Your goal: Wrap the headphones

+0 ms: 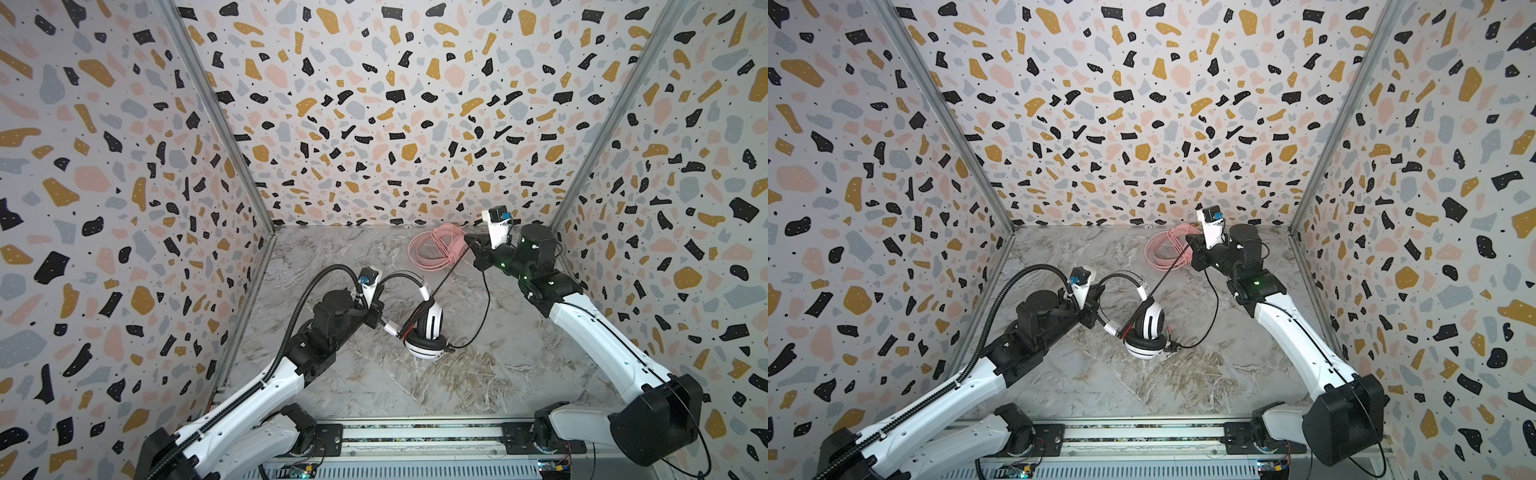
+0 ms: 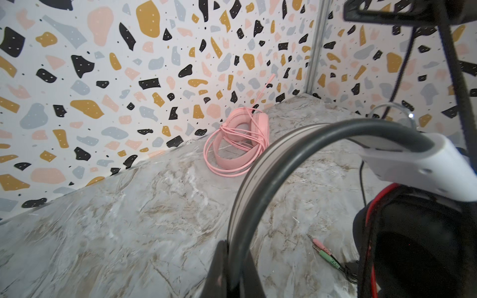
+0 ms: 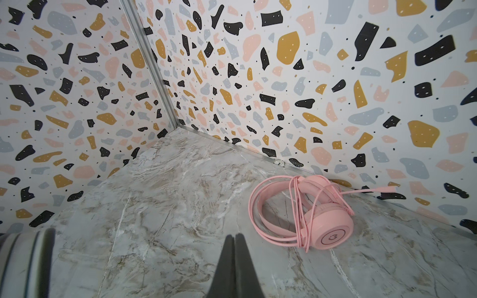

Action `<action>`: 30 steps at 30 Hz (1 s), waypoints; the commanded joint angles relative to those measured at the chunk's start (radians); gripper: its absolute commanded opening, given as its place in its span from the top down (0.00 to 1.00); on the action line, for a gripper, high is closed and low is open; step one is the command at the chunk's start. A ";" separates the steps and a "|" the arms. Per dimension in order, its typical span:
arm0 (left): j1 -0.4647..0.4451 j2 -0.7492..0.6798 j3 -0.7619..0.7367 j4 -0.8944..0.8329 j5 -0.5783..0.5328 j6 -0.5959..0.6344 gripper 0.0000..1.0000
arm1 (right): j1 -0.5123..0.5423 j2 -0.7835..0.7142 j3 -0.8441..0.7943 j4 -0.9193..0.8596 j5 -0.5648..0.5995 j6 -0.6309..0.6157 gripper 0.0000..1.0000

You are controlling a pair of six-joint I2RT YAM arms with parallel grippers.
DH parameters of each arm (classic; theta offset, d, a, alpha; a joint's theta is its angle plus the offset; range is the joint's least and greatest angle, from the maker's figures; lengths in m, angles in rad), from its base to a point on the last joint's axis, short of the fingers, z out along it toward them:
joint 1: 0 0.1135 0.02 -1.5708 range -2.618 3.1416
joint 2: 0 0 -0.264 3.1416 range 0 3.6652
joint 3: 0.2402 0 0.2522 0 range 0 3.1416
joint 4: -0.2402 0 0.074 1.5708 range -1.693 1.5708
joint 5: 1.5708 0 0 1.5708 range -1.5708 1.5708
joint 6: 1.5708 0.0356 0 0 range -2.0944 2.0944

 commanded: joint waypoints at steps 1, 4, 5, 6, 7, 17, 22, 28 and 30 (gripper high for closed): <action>0.000 -0.046 0.021 0.054 0.122 -0.052 1.00 | -0.015 0.021 -0.003 0.069 -0.049 0.045 1.00; 0.001 -0.070 0.039 0.093 0.155 -0.104 1.00 | -0.014 0.041 -0.066 0.115 -0.106 0.081 0.99; 0.001 -0.079 0.050 0.109 0.165 -0.124 1.00 | -0.013 0.045 -0.093 0.139 -0.126 0.098 0.99; 0.001 -0.084 0.063 0.119 0.176 -0.140 1.00 | -0.013 0.049 -0.118 0.162 -0.147 0.115 0.99; 0.001 -0.087 0.077 0.126 0.183 -0.155 1.00 | -0.013 0.053 -0.138 0.185 -0.168 0.131 0.99; 0.001 -0.062 0.252 0.138 0.317 -0.242 1.00 | 0.082 0.177 -0.214 0.325 -0.266 0.169 0.95; 0.001 -0.044 0.289 0.146 0.347 -0.271 1.00 | 0.137 0.211 -0.237 0.525 -0.350 0.261 0.92; 0.001 -0.032 0.313 0.145 0.342 -0.283 1.00 | 0.143 0.235 -0.248 0.713 -0.431 0.401 0.86; 0.001 -0.031 0.315 0.146 0.328 -0.290 1.00 | 0.142 0.242 -0.250 0.752 -0.454 0.431 0.82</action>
